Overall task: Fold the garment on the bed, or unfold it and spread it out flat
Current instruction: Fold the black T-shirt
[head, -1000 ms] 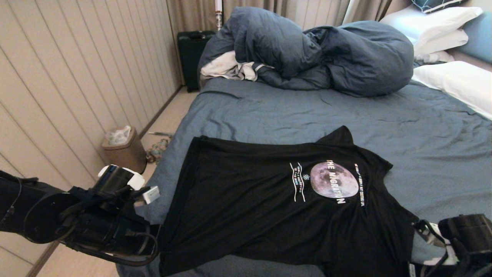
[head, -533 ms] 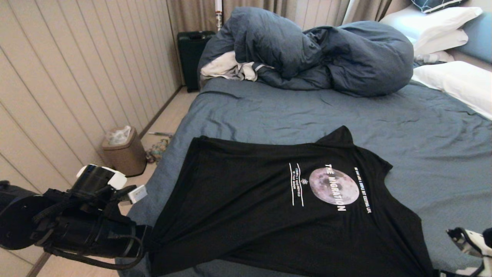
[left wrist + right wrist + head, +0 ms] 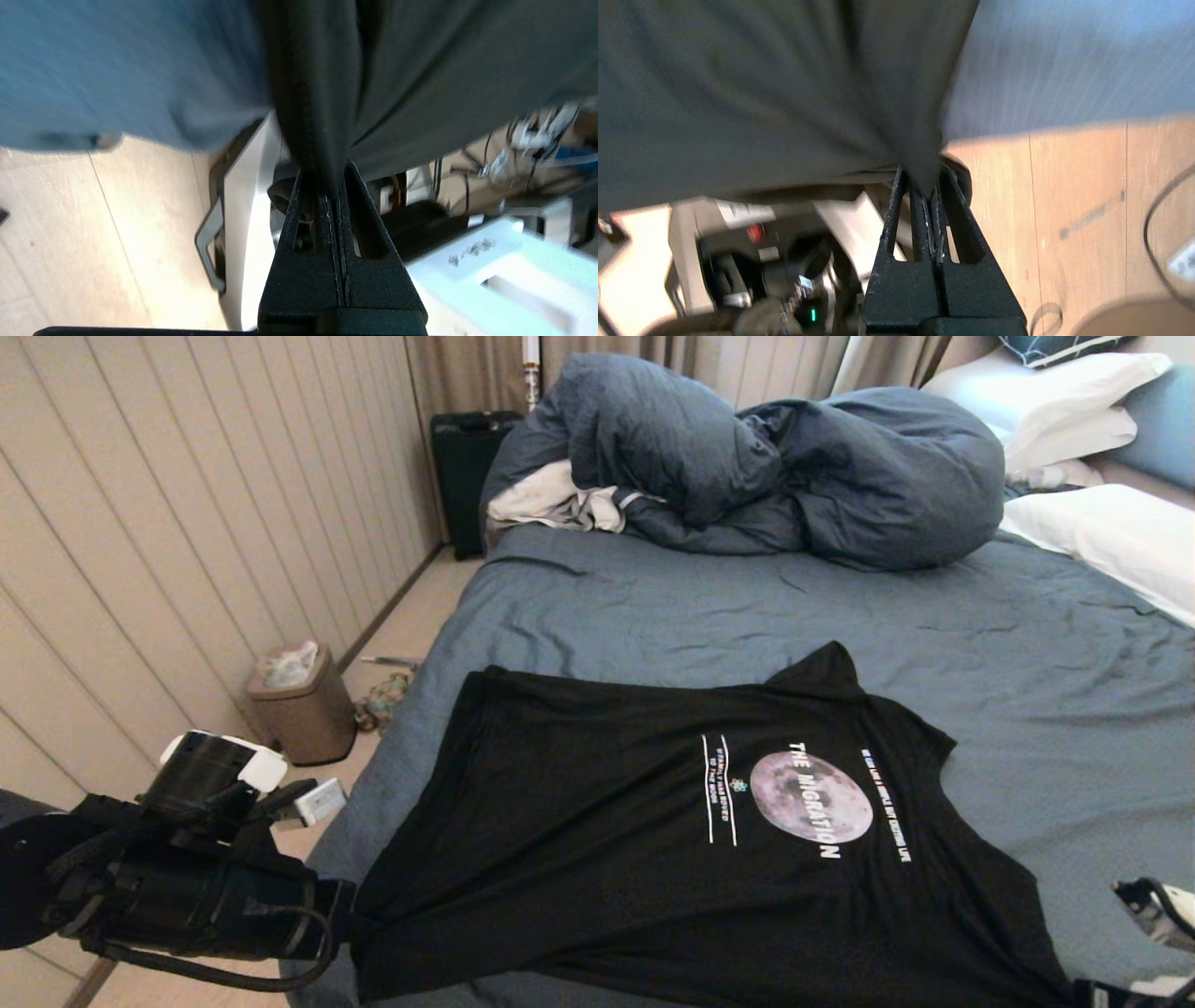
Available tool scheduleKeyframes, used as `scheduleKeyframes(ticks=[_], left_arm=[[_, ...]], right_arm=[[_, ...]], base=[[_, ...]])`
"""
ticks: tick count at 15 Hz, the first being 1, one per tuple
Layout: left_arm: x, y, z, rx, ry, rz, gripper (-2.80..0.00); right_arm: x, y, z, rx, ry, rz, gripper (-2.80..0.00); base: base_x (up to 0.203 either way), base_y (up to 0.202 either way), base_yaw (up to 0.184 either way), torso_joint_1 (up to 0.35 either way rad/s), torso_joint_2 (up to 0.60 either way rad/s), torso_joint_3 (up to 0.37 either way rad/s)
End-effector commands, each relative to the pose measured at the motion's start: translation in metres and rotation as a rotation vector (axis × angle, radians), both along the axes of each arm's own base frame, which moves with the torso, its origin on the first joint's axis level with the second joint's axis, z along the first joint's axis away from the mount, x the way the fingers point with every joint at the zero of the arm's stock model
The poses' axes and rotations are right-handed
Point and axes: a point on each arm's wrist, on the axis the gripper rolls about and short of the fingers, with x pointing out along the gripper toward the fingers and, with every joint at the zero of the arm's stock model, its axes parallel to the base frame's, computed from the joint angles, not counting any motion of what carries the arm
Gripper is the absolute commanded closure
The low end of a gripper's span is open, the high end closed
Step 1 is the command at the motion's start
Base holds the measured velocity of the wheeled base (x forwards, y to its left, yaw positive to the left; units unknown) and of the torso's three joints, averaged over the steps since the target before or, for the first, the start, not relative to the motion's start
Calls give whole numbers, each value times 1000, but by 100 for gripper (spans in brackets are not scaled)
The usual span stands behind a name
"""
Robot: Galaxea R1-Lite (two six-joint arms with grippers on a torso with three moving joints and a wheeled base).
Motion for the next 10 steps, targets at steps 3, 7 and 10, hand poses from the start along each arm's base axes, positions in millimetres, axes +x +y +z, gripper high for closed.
scheduleKeyframes(ticks=[3, 7, 10], left_arm=[[17, 10, 17, -20, -64, 58, 0], [39, 5, 44, -24, -76, 58, 0], [58, 1, 61, -23, -72, 58, 0]], right_arm=[[16, -5, 26, -1, -54, 8, 0], [58, -20, 43, 16, -81, -5, 0], [90, -32, 55, 26, -114, -29, 0]], base=[[0, 0, 0, 0, 0, 0], [0, 0, 0, 0, 0, 0], [0, 0, 0, 0, 0, 0]])
